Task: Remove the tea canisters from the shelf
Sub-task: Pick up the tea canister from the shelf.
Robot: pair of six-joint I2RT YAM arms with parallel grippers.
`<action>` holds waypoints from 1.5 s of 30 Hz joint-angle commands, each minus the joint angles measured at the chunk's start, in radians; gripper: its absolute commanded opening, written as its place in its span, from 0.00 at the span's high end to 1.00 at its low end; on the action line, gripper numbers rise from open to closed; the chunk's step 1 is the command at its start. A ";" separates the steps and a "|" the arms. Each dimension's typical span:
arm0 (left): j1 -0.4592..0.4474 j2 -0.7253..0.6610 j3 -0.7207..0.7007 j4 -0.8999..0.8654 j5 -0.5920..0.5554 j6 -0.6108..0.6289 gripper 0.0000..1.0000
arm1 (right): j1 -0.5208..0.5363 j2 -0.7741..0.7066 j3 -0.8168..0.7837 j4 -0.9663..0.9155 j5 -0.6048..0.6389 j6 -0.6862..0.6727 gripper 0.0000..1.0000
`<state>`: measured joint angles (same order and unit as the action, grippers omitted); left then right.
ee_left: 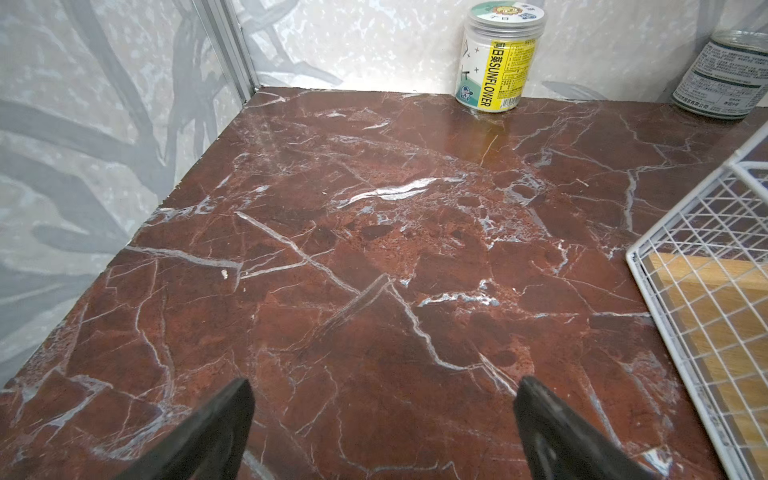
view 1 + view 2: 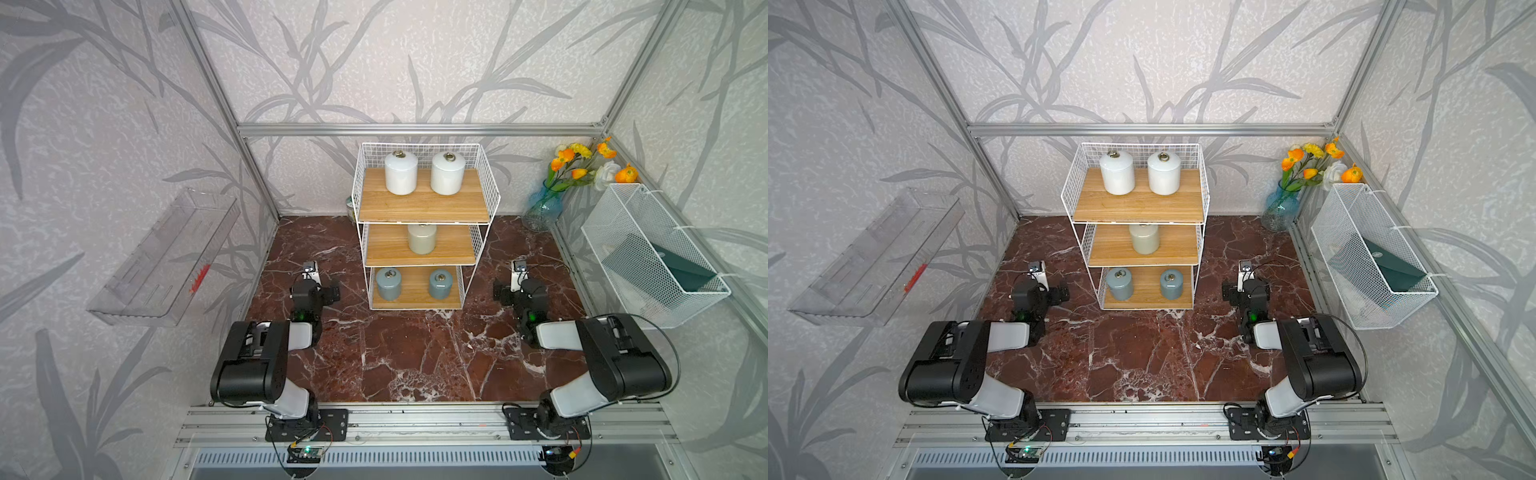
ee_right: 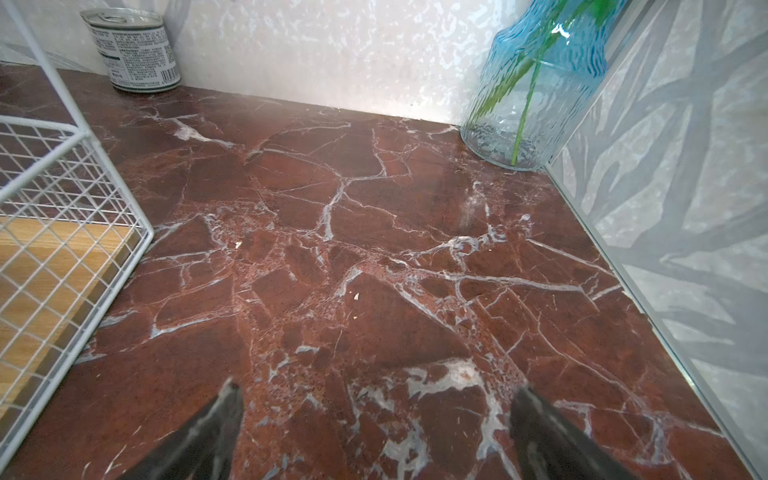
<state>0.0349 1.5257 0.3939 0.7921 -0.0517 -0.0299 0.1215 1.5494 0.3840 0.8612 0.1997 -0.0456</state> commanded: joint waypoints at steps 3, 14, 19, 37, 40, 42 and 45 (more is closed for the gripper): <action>0.004 -0.004 0.019 -0.001 -0.009 -0.010 0.01 | 0.003 -0.012 0.007 0.001 -0.003 0.005 0.01; 0.005 -0.005 0.020 -0.002 -0.004 -0.011 0.01 | 0.004 -0.012 0.007 0.001 -0.003 0.006 0.01; 0.005 -0.004 0.020 -0.003 -0.004 -0.011 0.01 | 0.003 -0.012 0.007 0.001 -0.003 0.006 0.01; 0.047 -0.497 0.335 -0.675 -0.004 -0.328 0.01 | -0.011 -0.643 0.383 -0.859 0.021 0.253 0.01; 0.044 -0.617 0.360 -0.764 0.057 -0.302 0.01 | -0.012 -0.821 0.346 -0.866 0.045 0.390 0.01; 0.041 -0.681 0.393 -0.881 0.101 -0.245 0.01 | -0.013 -0.929 0.330 -0.896 -0.071 0.358 0.01; 0.037 -0.791 0.393 -1.005 0.147 -0.246 0.01 | -0.012 -1.016 0.368 -1.059 -0.178 0.416 0.01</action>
<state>0.0776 0.8078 0.7700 -0.0135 0.0128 -0.2874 0.1097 0.5575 0.7532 0.0387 0.1432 0.2832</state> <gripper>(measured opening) 0.994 0.992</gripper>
